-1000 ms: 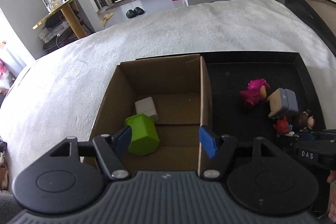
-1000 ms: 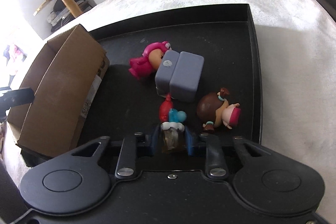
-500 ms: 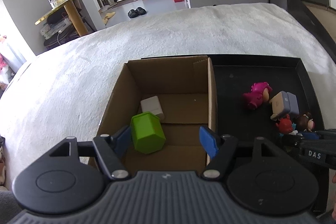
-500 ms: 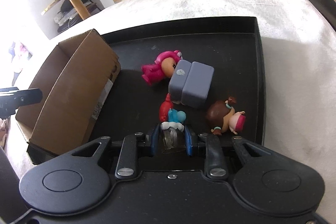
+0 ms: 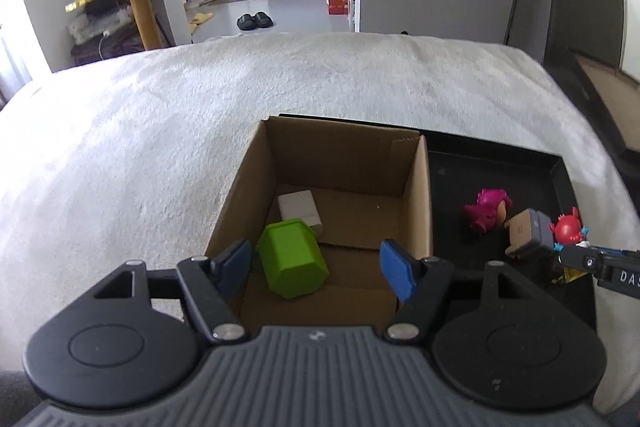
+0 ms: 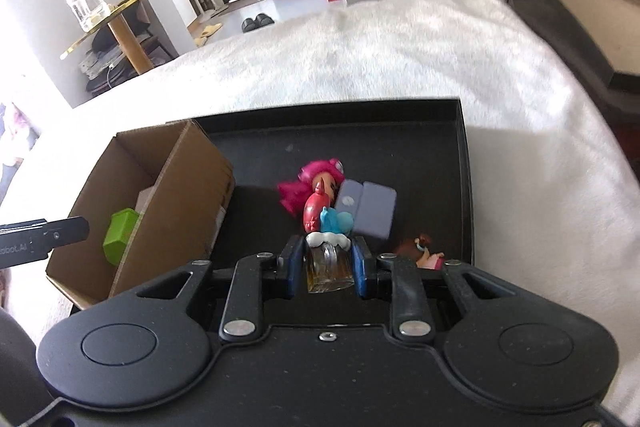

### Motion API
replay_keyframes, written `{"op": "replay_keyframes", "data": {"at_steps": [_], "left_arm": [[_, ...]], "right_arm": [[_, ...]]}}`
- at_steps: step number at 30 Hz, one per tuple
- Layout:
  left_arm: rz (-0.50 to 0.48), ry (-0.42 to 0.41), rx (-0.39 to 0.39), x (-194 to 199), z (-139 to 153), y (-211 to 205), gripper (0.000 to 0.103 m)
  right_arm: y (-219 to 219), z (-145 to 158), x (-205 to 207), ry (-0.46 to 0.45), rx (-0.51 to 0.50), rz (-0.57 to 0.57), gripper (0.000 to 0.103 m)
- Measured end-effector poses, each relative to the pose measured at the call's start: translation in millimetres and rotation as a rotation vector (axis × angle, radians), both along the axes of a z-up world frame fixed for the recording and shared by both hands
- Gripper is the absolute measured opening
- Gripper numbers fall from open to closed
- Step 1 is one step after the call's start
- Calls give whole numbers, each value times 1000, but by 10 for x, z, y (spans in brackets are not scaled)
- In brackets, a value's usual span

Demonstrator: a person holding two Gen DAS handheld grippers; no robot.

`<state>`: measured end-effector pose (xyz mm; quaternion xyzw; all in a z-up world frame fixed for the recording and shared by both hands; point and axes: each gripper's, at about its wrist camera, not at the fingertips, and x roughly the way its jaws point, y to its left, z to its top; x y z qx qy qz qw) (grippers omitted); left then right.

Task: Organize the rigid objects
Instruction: 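Carry the perfume bottle with the right tool toward the box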

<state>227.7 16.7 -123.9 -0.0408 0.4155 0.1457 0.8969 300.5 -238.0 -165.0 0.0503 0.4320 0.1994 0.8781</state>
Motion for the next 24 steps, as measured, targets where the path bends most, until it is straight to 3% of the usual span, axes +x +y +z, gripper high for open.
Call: {"op": "replay_keyframes", "data": {"at_steps": [24], "left_arm": [[-2,-30,-114,-196,-101,749,70]], "right_arm": [[900,528,-328,-125,-167,16,25]]}}
